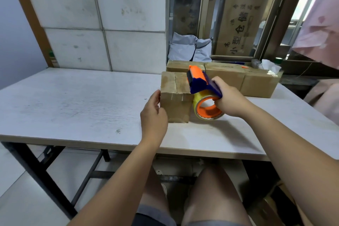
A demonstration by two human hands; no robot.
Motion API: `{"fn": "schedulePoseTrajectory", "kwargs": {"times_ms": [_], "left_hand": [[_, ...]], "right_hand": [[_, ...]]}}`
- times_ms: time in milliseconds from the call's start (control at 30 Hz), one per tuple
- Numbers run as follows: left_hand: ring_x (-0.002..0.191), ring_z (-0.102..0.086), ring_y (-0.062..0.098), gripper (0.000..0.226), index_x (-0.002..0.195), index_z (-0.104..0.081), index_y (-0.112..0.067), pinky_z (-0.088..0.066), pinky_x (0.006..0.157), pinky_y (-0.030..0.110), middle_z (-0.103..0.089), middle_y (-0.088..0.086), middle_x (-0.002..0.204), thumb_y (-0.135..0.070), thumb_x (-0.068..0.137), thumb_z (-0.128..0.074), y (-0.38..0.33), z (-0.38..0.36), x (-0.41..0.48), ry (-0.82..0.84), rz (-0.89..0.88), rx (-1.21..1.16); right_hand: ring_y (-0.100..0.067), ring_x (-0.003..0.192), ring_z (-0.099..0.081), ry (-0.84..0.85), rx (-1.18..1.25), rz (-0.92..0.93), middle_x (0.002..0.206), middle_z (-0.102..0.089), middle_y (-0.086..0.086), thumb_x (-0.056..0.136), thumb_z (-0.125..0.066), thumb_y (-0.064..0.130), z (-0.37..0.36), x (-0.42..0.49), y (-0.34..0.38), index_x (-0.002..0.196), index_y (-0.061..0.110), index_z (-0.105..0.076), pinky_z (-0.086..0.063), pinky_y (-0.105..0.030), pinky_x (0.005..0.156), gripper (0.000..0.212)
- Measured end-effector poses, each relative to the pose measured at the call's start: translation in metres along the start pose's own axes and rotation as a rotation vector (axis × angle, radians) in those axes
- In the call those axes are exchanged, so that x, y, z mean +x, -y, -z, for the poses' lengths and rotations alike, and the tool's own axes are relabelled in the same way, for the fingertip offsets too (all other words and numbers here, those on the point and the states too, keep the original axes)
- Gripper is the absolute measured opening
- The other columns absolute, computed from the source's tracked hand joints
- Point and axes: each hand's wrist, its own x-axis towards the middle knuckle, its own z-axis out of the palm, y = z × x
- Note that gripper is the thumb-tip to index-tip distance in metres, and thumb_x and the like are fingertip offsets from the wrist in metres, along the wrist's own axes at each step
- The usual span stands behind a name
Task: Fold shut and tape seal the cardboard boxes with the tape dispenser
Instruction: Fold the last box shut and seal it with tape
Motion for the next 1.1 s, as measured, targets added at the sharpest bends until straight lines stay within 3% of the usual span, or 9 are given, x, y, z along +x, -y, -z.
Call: {"fn": "schedulePoseTrajectory", "kwargs": {"times_ms": [100,167,233,300,367,567,833,933,1100], "left_hand": [[0.1,-0.048,-0.007,0.065,0.148,-0.029,-0.032,-0.041,0.08,0.005,-0.048,-0.022,0.123,-0.001,0.093,-0.04,0.007,0.004,-0.002,0.126,-0.014,0.162],[0.112,-0.05,0.0,0.064,0.151,-0.023,-0.028,-0.041,0.092,0.013,-0.045,-0.013,0.138,-0.009,0.094,-0.043,0.005,0.007,0.004,0.163,0.017,0.275],[0.143,-0.019,0.011,0.072,0.153,-0.008,-0.019,-0.017,0.11,0.02,-0.014,-0.002,0.159,-0.021,0.095,-0.049,-0.001,0.007,0.009,0.122,-0.01,0.416],[0.147,0.0,0.012,0.082,0.152,0.002,-0.016,-0.003,0.114,0.024,0.002,-0.002,0.16,-0.033,0.094,-0.053,-0.009,0.005,0.011,0.092,-0.263,0.676],[0.147,-0.001,0.013,0.077,0.152,-0.005,-0.018,0.003,0.117,0.032,-0.005,-0.002,0.16,-0.043,0.094,-0.05,-0.013,0.001,0.016,0.145,-0.486,0.935],[0.139,-0.03,0.013,0.046,0.138,-0.038,-0.024,0.017,0.112,0.037,-0.041,-0.004,0.146,-0.04,0.096,-0.047,-0.015,-0.002,0.024,0.043,-0.583,1.173],[0.091,-0.065,0.019,0.025,0.097,-0.063,-0.019,-0.014,0.114,0.034,-0.068,0.002,0.099,-0.039,0.085,-0.067,0.001,-0.013,0.035,-0.087,-0.651,1.135],[0.071,-0.066,0.02,0.024,0.083,-0.064,-0.016,-0.013,0.11,0.036,-0.068,0.001,0.083,-0.036,0.077,-0.075,0.005,-0.016,0.04,-0.15,-0.67,1.109],[0.103,-0.059,0.018,0.024,0.105,-0.058,-0.022,0.011,0.112,0.03,-0.063,-0.003,0.107,-0.042,0.095,-0.049,0.0,-0.016,0.041,-0.079,-0.546,1.113]], "right_hand": [[-0.014,0.073,-0.053,0.004,-0.005,0.003,0.085,-0.056,0.0,0.082,-0.054,-0.007,0.0,0.002,0.003,0.105,0.024,-0.041,-0.039,-0.028,0.056,0.041],[-0.013,0.072,-0.052,-0.003,-0.003,-0.003,0.083,-0.054,0.004,0.082,-0.054,-0.006,-0.001,0.003,0.004,0.105,0.025,-0.041,-0.037,-0.027,0.055,0.041],[-0.014,0.071,-0.05,-0.023,0.018,-0.005,0.081,-0.051,0.006,0.081,-0.053,-0.007,-0.004,0.003,0.007,0.104,0.024,-0.04,-0.035,-0.026,0.054,0.041],[-0.012,0.07,-0.048,-0.04,0.041,-0.001,0.08,-0.049,0.007,0.081,-0.054,-0.008,-0.009,0.003,0.011,0.104,0.024,-0.04,-0.034,-0.025,0.054,0.041],[-0.01,0.071,-0.048,-0.046,0.054,0.005,0.082,-0.051,0.004,0.08,-0.054,-0.008,-0.015,0.006,0.015,0.104,0.024,-0.041,-0.035,-0.025,0.055,0.042],[-0.014,0.072,-0.049,-0.08,0.103,0.005,0.085,-0.053,0.001,0.076,-0.056,-0.006,-0.017,0.011,0.016,0.101,0.022,-0.044,-0.038,-0.027,0.057,0.039],[-0.019,0.073,-0.049,-0.06,0.266,-0.004,0.086,-0.054,0.0,0.073,-0.065,0.0,-0.004,0.009,-0.001,0.102,0.021,-0.046,-0.041,-0.032,0.063,0.041],[-0.021,0.072,-0.049,-0.027,0.328,-0.016,0.087,-0.054,-0.004,0.074,-0.064,0.001,-0.009,0.008,-0.006,0.101,0.023,-0.045,-0.041,-0.033,0.061,0.039],[-0.018,0.069,-0.05,-0.04,0.041,-0.016,0.082,-0.053,-0.004,0.074,-0.056,-0.005,-0.007,0.001,-0.009,0.099,0.023,-0.041,-0.036,-0.029,0.055,0.041]]}}
